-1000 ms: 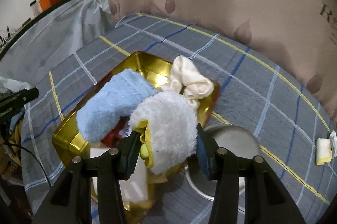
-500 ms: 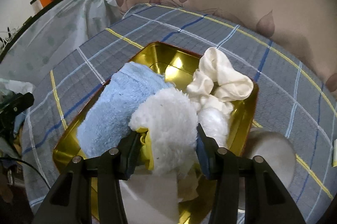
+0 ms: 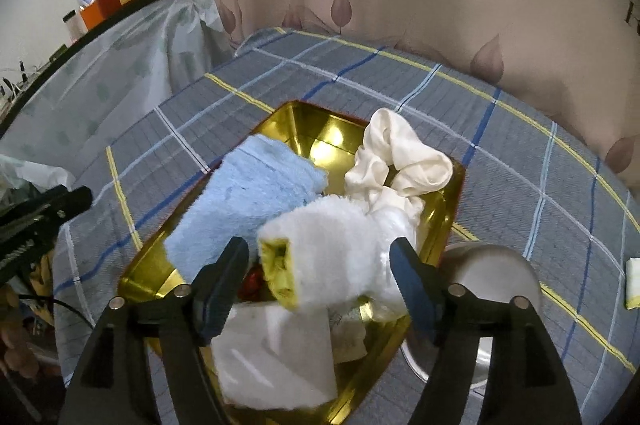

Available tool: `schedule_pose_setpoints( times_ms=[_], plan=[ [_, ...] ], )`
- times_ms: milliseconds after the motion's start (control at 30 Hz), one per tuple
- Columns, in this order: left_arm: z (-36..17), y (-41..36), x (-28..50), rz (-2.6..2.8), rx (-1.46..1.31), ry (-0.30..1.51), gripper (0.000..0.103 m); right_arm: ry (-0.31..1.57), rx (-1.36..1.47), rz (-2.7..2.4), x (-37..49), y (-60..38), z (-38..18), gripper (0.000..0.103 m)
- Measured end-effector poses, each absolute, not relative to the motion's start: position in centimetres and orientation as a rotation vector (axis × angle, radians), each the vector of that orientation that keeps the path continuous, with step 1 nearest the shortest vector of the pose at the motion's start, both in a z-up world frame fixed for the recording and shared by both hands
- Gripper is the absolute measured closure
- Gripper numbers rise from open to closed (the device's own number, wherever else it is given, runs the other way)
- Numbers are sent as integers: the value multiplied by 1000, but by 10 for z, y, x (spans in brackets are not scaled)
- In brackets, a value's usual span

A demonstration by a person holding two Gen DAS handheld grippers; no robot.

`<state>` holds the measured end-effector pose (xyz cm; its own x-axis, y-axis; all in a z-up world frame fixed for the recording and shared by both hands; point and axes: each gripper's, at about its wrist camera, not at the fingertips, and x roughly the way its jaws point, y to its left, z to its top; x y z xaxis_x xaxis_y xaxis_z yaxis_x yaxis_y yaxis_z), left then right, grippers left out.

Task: Organize soft objects
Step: 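Lower the fluffy pad into the gold tray and open the right gripper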

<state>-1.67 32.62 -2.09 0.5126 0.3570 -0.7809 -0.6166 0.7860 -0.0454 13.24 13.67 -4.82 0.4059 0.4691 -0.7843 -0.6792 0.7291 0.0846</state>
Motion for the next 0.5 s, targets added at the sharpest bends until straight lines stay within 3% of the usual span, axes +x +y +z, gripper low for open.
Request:
schedule_pose_setpoints(
  times_ms=[500],
  plan=[
    [-23, 313, -12, 569, -300, 870, 52, 831, -215, 680, 111, 56, -9, 32]
  ],
)
